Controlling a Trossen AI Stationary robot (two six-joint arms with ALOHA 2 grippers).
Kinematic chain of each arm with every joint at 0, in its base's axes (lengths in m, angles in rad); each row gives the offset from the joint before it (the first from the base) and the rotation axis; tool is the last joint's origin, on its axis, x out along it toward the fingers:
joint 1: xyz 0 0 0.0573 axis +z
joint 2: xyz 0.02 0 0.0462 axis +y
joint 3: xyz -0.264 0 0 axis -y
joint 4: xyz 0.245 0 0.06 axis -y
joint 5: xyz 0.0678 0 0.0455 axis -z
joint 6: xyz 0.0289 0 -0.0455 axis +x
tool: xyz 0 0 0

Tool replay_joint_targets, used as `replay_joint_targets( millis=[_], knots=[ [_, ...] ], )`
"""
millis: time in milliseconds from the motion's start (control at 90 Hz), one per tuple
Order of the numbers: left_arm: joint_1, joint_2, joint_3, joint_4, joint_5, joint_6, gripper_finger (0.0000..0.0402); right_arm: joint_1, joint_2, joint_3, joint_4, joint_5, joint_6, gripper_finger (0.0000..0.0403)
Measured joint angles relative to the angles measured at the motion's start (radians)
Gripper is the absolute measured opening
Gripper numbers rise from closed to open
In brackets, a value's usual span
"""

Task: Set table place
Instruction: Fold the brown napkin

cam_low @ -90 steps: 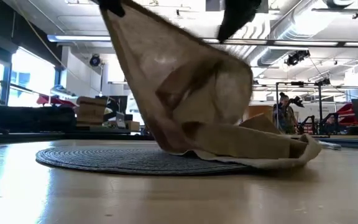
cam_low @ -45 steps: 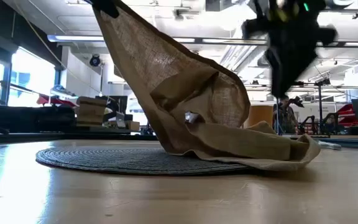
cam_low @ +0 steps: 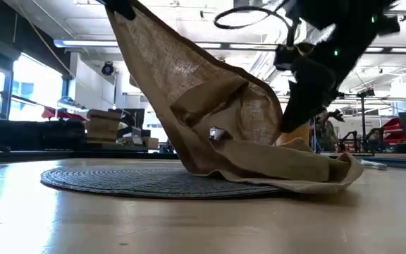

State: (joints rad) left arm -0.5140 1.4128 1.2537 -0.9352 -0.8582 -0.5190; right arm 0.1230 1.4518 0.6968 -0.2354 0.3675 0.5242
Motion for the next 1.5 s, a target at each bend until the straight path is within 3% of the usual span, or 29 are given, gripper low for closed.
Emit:
replay_joint_targets(
  millis=[233, 600, 722, 844, 911, 1100, 1344, 1500],
  knots=[
    [0.000, 0.000, 0.000, 0.000, -0.001, 0.013, 0.0000, -0.038, 0.014, -0.104, 0.299, -0.015, 0.009, 0.0220],
    [0.001, 0.000, 0.000, 0.008, -0.019, 0.020, 0.0000, -0.039, 0.075, -0.106, 0.390, -0.029, -0.027, 0.0211],
    [0.001, 0.000, 0.000, 0.011, -0.019, 0.034, 0.0000, -0.039, 0.116, -0.106, 0.429, -0.030, -0.030, 0.0162],
    [0.001, 0.000, 0.000, 0.011, -0.019, 0.034, 0.0000, -0.039, 0.105, -0.105, 0.414, -0.030, -0.043, 0.0057],
    [0.001, 0.000, 0.000, 0.011, -0.019, 0.034, 0.0000, -0.038, 0.095, -0.103, 0.372, -0.023, -0.084, 0.0016],
    [-0.004, 0.000, 0.002, 0.009, -0.042, 0.062, 0.0000, -0.003, -0.018, 0.004, 0.126, 0.091, -0.171, 0.0002],
    [-0.039, -0.007, 0.163, 0.007, -0.125, 0.241, 0.0000, 0.033, -0.186, 0.385, -0.490, 0.040, -0.192, 0.0000],
    [-0.035, -0.008, 0.281, -0.035, -0.143, 0.383, 0.0000, 0.048, -0.218, 0.608, -0.727, 0.058, -0.192, 0.0000]
  ],
)
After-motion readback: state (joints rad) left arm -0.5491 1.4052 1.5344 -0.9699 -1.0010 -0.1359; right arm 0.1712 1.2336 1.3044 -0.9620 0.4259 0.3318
